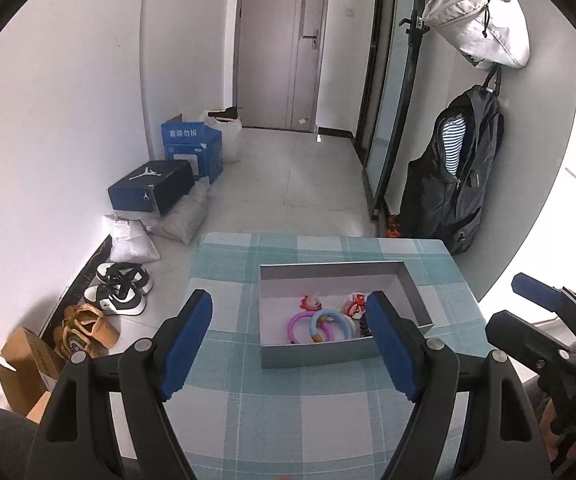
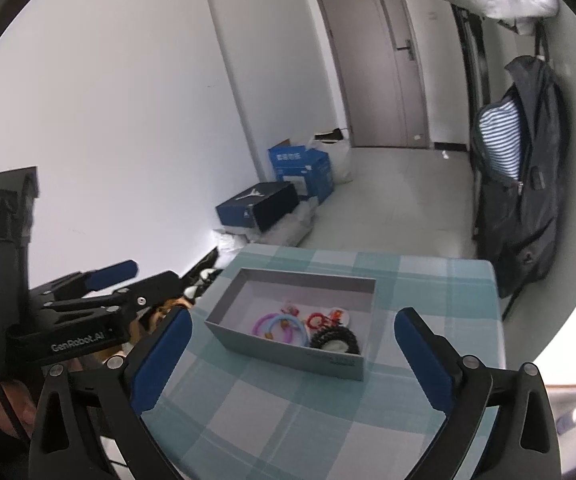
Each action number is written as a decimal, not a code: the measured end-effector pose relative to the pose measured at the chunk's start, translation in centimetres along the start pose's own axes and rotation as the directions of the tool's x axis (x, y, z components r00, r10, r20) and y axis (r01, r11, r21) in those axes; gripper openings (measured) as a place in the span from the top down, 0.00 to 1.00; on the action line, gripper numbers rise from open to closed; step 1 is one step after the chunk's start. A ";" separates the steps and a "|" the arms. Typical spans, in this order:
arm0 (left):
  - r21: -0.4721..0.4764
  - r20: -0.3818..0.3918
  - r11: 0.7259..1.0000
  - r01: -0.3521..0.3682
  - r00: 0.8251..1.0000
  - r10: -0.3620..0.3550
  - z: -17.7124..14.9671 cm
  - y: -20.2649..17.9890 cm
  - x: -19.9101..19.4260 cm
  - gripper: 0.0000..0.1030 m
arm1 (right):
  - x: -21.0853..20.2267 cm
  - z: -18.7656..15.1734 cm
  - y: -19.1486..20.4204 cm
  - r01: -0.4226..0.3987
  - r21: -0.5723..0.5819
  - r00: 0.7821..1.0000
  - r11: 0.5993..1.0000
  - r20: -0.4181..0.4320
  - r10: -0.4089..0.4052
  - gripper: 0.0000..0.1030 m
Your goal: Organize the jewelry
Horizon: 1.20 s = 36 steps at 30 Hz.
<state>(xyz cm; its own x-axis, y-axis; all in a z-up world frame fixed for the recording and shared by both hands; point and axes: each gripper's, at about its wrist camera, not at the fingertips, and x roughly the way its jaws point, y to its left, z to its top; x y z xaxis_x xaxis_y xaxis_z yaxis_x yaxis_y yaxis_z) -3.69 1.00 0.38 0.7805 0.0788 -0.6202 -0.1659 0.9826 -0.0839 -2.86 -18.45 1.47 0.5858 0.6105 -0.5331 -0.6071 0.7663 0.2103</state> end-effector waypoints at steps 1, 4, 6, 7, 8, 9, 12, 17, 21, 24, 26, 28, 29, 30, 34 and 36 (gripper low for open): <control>0.001 -0.002 1.000 -0.011 1.000 0.011 -0.2 -0.1 0.0 0.26 | 0.0 -0.1 -0.1 0.007 0.001 1.000 1.000 -0.002 -0.007 0.00; -0.009 -0.024 1.000 -0.017 1.000 0.017 -0.6 -0.3 0.4 0.26 | -0.2 -0.2 -0.3 0.029 0.001 1.000 1.000 0.001 -0.029 0.00; -0.005 -0.034 1.000 -0.018 0.999 0.018 -0.4 -0.5 0.7 0.26 | -0.2 -0.1 -0.4 0.029 0.005 1.000 1.000 0.002 -0.029 0.00; -0.003 -0.031 1.000 -0.020 0.999 0.020 -0.5 -0.5 0.7 0.26 | -0.3 -0.1 -0.5 0.030 0.009 1.000 1.000 0.005 -0.030 0.00; -0.001 -0.029 1.000 -0.022 0.999 0.022 -0.4 -0.5 0.7 0.26 | -0.3 -0.1 -0.6 0.030 0.013 1.000 0.999 0.007 -0.030 0.00; -0.003 -0.031 1.000 -0.024 0.999 0.024 -0.3 -0.5 0.8 0.26 | -0.3 -0.1 -0.6 0.033 0.015 0.999 0.999 0.008 -0.033 0.00; -0.010 -0.045 1.000 -0.015 0.999 0.014 -0.4 -0.6 0.9 0.26 | -0.3 -0.2 -0.8 0.050 0.013 0.999 0.999 0.012 -0.050 0.00; 0.004 -0.038 1.000 -0.012 0.999 0.012 -0.3 -0.9 0.8 0.26 | -0.1 -0.2 -1.1 0.050 0.029 0.999 0.998 0.007 -0.050 0.00; -0.002 -0.039 1.000 -0.004 0.999 0.004 -0.2 -0.9 0.9 0.27 | -0.1 -0.1 -1.2 0.046 0.034 0.999 0.998 0.005 -0.046 0.00; -0.008 -0.044 1.000 0.004 0.999 -0.004 -0.2 -0.7 1.0 0.26 | 0.0 -0.2 -1.1 0.049 0.029 0.999 0.998 0.002 -0.049 0.00; -0.012 -0.048 1.000 0.007 0.999 -0.008 -0.1 -0.6 1.0 0.27 | 0.0 -0.3 -1.2 0.050 0.033 0.999 0.998 0.000 -0.050 0.00; -0.019 -0.050 1.000 0.013 0.999 -0.014 -0.1 -0.6 1.1 0.27 | 0.0 -0.3 -1.4 0.049 0.040 0.999 0.998 -0.002 -0.049 0.00; -0.022 -0.049 1.000 0.011 0.999 -0.012 -0.1 -0.6 1.1 0.27 | 0.0 -0.4 -1.4 0.048 0.044 0.999 0.998 -0.003 -0.048 0.00; -0.021 -0.048 1.000 0.009 0.999 -0.010 -0.1 -0.6 1.0 0.27 | 0.0 -0.3 -1.5 0.048 0.046 0.999 0.998 -0.003 -0.048 0.00; -0.020 -0.045 1.000 0.012 0.999 -0.013 -0.1 -0.8 0.9 0.27 | 0.0 -0.3 -1.4 0.049 0.044 0.999 0.998 -0.002 -0.049 0.00; -0.024 -0.045 1.000 0.016 0.999 -0.018 -0.1 -0.8 0.9 0.27 | 0.1 -0.4 -1.3 0.049 0.041 0.999 0.998 -0.006 -0.049 0.00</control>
<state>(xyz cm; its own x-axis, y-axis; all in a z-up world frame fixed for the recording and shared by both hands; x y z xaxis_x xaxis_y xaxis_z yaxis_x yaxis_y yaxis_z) -2.94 0.31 -0.22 0.7553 0.0538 -0.6532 -0.1677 0.9793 -0.1131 -2.23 -19.46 0.80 0.6113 0.5713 -0.5477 -0.5554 0.8027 0.2173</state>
